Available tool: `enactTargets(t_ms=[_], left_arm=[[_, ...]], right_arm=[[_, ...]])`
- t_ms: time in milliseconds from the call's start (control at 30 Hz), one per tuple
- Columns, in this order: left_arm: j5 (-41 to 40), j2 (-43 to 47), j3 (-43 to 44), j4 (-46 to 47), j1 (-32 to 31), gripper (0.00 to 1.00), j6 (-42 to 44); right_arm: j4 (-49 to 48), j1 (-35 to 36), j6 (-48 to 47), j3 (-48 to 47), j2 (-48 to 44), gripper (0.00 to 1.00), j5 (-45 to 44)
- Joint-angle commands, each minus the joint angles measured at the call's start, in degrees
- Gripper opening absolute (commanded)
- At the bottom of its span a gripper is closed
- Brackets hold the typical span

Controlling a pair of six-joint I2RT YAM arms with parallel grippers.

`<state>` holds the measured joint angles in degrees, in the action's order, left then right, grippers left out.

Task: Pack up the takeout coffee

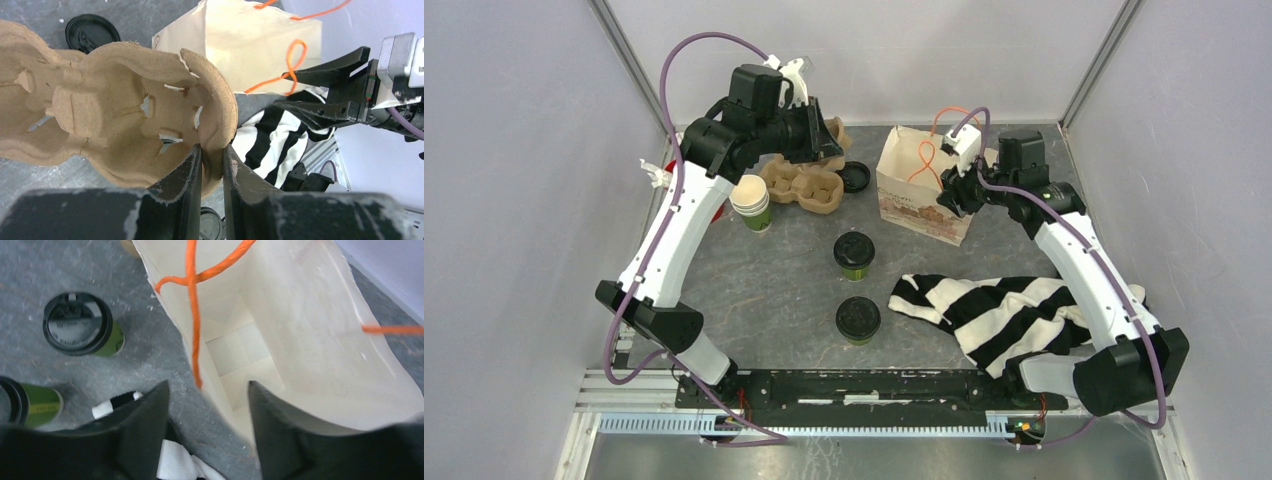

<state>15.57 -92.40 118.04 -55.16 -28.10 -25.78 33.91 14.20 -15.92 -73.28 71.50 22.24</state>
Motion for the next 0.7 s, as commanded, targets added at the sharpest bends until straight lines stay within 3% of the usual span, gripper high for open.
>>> enactTargets(t_ms=[0, 67, 200, 333, 400, 500, 667], left_arm=[[4.16, 0.67, 3.46, 4.19, -0.09, 0.02, 0.52], [5.46, 1.52, 1.43, 6.20, -0.07, 0.02, 0.34], [7.40, 3.62, -3.21, 10.38, -0.03, 0.02, 0.03], [6.64, 3.99, -4.21, 11.02, -0.04, 0.02, 0.58], [6.34, 3.90, -4.32, 10.99, -0.09, 0.02, 0.86], [5.60, 3.70, -4.58, 10.73, -0.12, 0.02, 1.18], [3.21, 3.71, -4.64, 9.27, -0.17, 0.02, 3.05]], right_arm=[[-2.33, 0.08, 11.65, -6.28, -4.41, 0.79, -11.92], [-1.92, 0.08, 18.15, -8.73, -4.86, 0.84, -14.89], [-5.59, 0.15, 32.70, -11.69, -4.39, 0.97, -9.16], [-20.09, 2.37, 53.95, -7.91, -3.64, 0.90, -2.77], [-26.06, 6.34, 61.38, -7.67, -1.67, 0.87, -3.98], [-28.69, 12.75, 65.20, -11.72, 2.69, 0.86, -8.34], [-32.07, 18.10, 71.48, -15.74, 9.49, 0.74, -11.62]])
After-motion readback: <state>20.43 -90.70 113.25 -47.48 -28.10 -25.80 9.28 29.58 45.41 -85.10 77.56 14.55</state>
